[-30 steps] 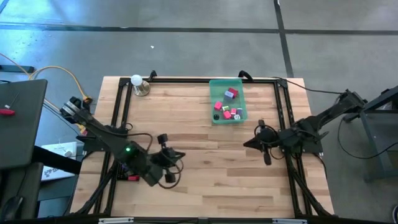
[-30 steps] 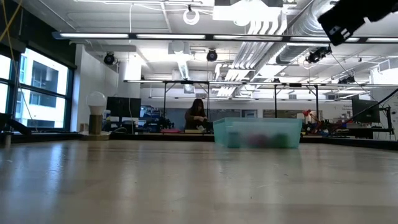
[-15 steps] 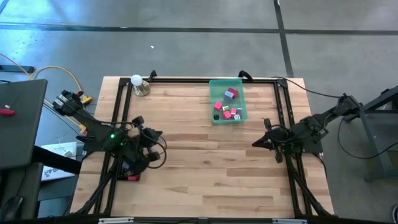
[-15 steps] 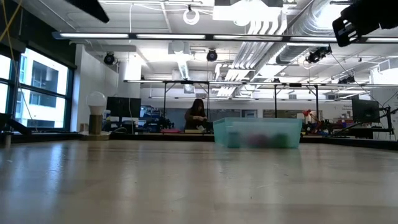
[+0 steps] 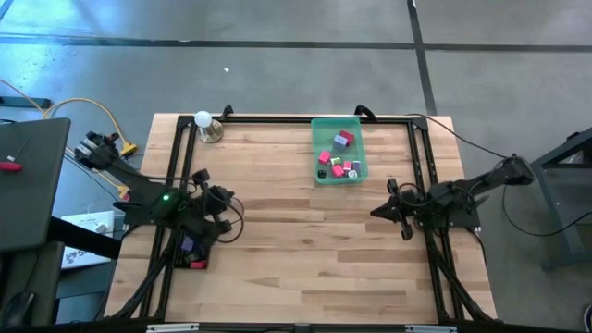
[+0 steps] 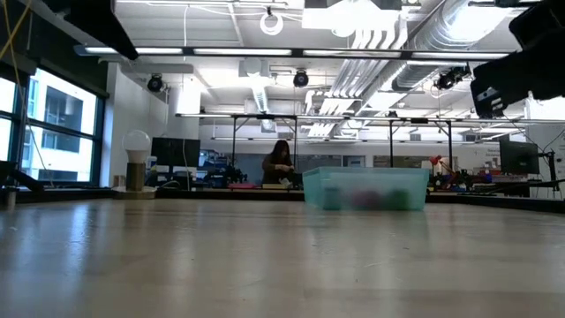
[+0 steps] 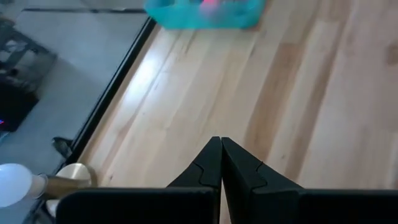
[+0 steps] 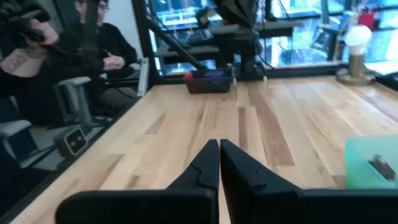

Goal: Pick & Place Office items
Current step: Return to Home Position

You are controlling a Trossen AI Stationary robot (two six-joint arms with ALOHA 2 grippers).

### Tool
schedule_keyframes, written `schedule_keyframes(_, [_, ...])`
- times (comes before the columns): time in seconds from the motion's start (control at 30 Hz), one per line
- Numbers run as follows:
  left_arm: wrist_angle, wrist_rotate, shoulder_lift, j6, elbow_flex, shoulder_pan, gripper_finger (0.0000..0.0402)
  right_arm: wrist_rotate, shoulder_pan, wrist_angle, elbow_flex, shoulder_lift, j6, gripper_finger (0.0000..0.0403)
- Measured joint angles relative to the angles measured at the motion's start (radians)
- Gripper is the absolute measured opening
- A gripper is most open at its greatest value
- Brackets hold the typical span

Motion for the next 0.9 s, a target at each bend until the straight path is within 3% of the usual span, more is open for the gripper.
schedule_keyframes(0.27, [0.001,-0.095,-0.134,-0.063,-0.038,-0.137,0.0000,-0.101,-0.074,-0.016,0.000,-0.002,-0.023,0.0002])
schedule_keyframes(0.43, [0.002,-0.224,-0.244,-0.175,-0.175,-0.220,0.0000,-0.102,-0.088,-0.017,0.000,-0.002,-0.024,0.0002])
schedule_keyframes(0.63, [0.117,-0.228,-0.388,-0.302,-0.354,-0.286,0.0000,-0.128,-0.087,-0.031,-0.001,-0.002,-0.026,0.0002])
schedule_keyframes(0.7, [0.219,-0.233,-0.422,-0.260,-0.401,-0.304,0.0000,-0.125,-0.087,-0.041,-0.001,-0.002,-0.022,0.0002])
schedule_keyframes(0.8, [0.485,-0.208,-0.447,-0.068,-0.477,-0.304,0.0000,-0.126,-0.087,-0.050,-0.001,-0.002,0.014,0.0002])
schedule_keyframes(0.9, [0.790,-0.046,-0.446,0.195,-0.564,-0.270,0.0000,-0.125,-0.087,-0.050,-0.001,0.002,0.038,0.0002])
